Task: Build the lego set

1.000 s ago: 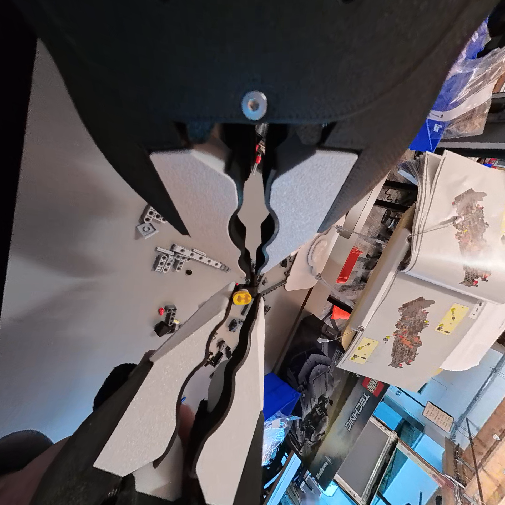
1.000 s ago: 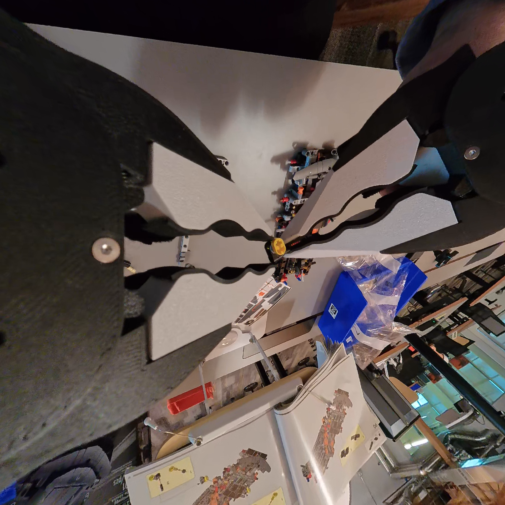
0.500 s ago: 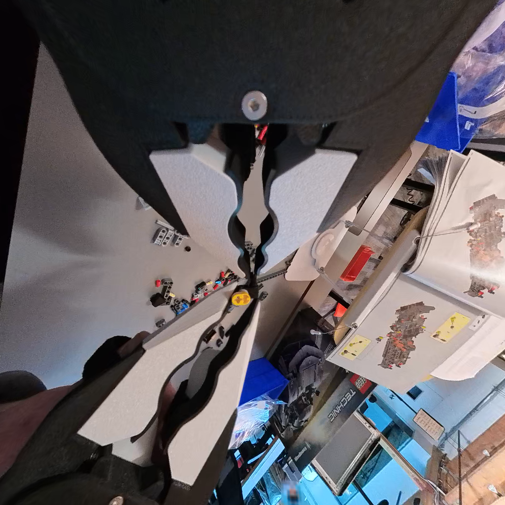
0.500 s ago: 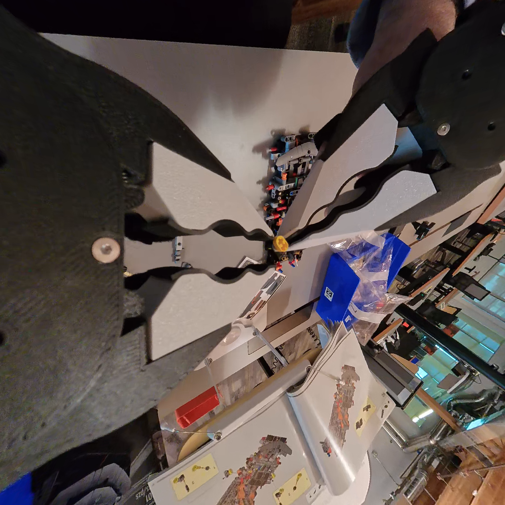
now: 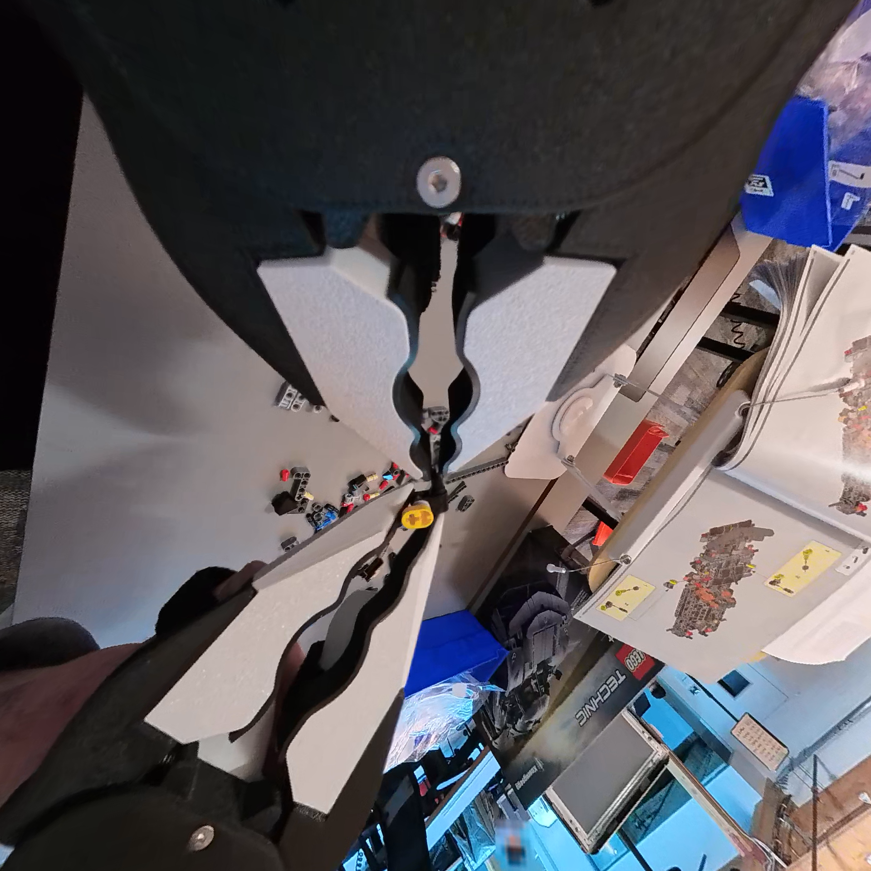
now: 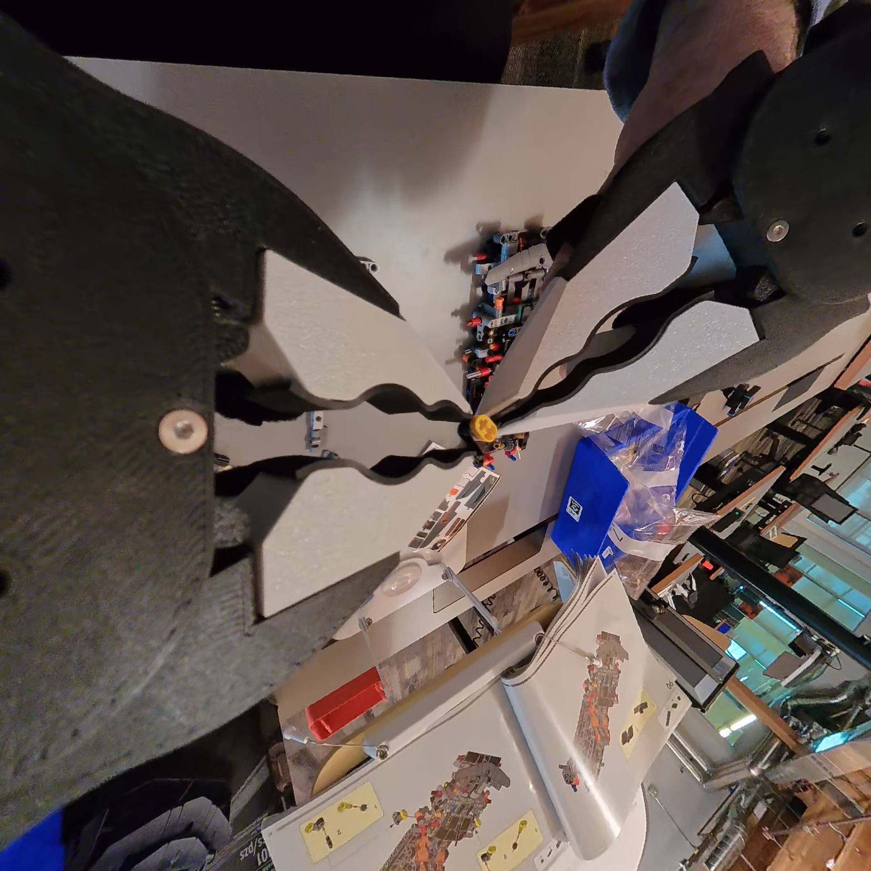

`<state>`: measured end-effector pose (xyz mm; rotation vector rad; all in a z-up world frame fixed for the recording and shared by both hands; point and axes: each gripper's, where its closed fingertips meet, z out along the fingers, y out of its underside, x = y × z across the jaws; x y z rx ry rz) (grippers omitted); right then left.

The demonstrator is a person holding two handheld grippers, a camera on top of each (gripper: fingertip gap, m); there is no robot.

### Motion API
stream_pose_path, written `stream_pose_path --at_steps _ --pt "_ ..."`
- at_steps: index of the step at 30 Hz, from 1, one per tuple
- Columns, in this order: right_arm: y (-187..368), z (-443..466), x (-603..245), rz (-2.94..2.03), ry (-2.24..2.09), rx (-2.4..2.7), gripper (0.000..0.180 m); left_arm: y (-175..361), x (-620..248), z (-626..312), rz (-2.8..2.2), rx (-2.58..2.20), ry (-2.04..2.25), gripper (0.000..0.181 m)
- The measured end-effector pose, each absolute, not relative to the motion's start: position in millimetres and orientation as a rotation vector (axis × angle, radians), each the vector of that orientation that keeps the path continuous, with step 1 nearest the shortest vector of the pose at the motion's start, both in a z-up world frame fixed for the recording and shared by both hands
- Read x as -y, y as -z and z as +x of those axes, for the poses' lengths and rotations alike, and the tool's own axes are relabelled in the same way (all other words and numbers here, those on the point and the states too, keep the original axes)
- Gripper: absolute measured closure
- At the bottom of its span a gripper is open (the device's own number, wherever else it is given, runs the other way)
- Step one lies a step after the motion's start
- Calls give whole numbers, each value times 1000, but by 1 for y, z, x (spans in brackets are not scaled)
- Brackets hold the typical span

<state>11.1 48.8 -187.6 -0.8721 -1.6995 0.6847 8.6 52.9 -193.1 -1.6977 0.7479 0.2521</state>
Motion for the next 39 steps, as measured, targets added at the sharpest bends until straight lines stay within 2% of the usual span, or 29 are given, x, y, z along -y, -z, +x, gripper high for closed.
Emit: stream_pose_path --at_steps 1,39 --pt "188 12 -49 -875 -689 1705 172 194 -53 9 -1701 -745 -242 180" --pt "196 14 -57 -927 -816 1803 176 202 -57 18 -1719 -713 -173 180"
